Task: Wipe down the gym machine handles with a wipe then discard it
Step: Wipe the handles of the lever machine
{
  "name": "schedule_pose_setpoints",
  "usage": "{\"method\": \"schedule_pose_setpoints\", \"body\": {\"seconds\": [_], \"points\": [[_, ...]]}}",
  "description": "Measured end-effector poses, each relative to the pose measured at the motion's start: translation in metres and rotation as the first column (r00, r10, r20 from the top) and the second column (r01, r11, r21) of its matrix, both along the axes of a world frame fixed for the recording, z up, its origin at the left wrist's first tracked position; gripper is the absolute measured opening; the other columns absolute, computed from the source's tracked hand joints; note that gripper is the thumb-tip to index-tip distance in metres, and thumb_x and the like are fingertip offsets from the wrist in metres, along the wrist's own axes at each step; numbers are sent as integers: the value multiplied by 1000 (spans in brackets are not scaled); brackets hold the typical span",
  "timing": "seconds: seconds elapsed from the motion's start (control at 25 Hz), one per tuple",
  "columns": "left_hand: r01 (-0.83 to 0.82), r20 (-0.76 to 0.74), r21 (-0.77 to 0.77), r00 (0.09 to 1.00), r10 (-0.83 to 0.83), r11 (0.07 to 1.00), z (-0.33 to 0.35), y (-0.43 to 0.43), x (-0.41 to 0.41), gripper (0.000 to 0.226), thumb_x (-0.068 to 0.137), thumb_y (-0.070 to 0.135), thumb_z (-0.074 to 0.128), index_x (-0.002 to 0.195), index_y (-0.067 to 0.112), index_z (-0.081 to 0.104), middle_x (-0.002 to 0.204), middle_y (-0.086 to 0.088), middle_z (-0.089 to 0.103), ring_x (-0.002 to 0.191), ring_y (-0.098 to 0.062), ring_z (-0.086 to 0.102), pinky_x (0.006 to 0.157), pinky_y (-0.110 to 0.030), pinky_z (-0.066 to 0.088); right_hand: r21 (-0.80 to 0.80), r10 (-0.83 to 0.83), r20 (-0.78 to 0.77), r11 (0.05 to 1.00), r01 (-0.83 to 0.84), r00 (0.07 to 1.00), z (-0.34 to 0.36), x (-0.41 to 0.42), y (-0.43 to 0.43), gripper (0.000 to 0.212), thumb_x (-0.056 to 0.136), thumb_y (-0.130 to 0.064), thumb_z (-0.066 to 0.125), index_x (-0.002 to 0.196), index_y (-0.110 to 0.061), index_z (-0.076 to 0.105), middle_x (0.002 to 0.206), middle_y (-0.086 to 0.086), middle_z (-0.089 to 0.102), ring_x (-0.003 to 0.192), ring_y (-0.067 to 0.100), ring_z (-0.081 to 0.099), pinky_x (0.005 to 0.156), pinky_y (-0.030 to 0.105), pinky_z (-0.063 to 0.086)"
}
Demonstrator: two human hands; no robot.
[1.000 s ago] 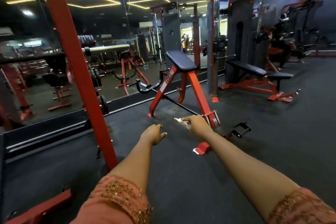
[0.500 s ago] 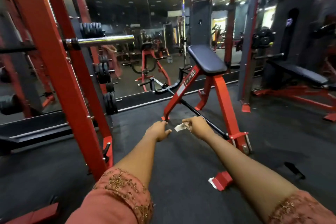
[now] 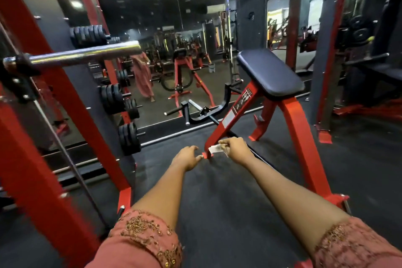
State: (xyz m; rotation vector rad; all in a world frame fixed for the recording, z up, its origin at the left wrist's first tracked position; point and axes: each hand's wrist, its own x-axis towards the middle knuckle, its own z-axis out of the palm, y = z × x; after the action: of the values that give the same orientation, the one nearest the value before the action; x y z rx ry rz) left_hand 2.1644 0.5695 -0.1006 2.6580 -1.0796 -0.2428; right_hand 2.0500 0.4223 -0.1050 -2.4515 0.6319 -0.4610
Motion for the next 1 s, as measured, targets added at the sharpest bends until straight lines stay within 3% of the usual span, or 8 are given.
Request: {"method": "schedule_pose_setpoints", "body": {"seconds": [0.12, 0.32, 0.48, 0.68, 0.84, 1.0], "points": [[9, -4, 22, 1000, -9, 1000, -3, -63, 83, 53, 93, 37, 50, 138, 12, 39, 142, -11, 43, 132, -26, 39, 108, -36, 32, 68, -30, 1, 997, 30, 1000, 0, 77, -63, 33, 89, -8, 48, 118, -15, 62, 123, 12, 61, 111, 25, 58, 89, 25, 44], [30, -10, 65, 1000, -30, 997, -22, -150, 198, 54, 93, 37, 50, 138, 11, 39, 143, -10, 42, 133, -25, 38, 109, -35, 30, 81, -62, -5, 995, 62, 998, -25, 185, -154, 36, 87, -3, 46, 117, -14, 63, 122, 11, 62, 114, 25, 56, 96, 26, 40], [-9, -18, 53, 1000, 10, 999, -41, -224, 309, 54, 92, 38, 51, 137, 11, 40, 142, -13, 43, 132, -26, 40, 108, -35, 32, 110, 10, -25, 994, -7, 1000, -50, 301, -228, 38, 85, 0, 46, 118, -12, 62, 122, 11, 62, 116, 25, 55, 98, 28, 40], [-125, -82, 26, 988, 127, 992, -57, -289, 426, 51, 92, 35, 53, 136, 9, 42, 139, -14, 46, 129, -27, 43, 107, -33, 33, 268, 49, -46, 963, -35, 998, -72, 448, -300, 39, 83, -3, 49, 116, -18, 64, 118, 15, 64, 113, 28, 57, 97, 32, 43], [-251, -169, -2, 954, 247, 968, -84, -318, 508, 51, 92, 36, 53, 135, 9, 43, 138, -13, 48, 128, -27, 45, 106, -35, 35, 435, 23, -21, 900, -12, 1000, -90, 534, -331, 35, 86, -5, 45, 114, -12, 65, 119, 16, 63, 113, 29, 56, 95, 32, 44], [-369, -292, -72, 896, 335, 926, -117, -344, 580, 53, 92, 37, 52, 137, 11, 40, 137, -14, 48, 127, -28, 45, 104, -36, 36, 593, -32, -26, 804, 41, 999, -121, 608, -360, 31, 86, -7, 52, 114, -9, 65, 118, 13, 64, 110, 22, 58, 82, 19, 43]]}}
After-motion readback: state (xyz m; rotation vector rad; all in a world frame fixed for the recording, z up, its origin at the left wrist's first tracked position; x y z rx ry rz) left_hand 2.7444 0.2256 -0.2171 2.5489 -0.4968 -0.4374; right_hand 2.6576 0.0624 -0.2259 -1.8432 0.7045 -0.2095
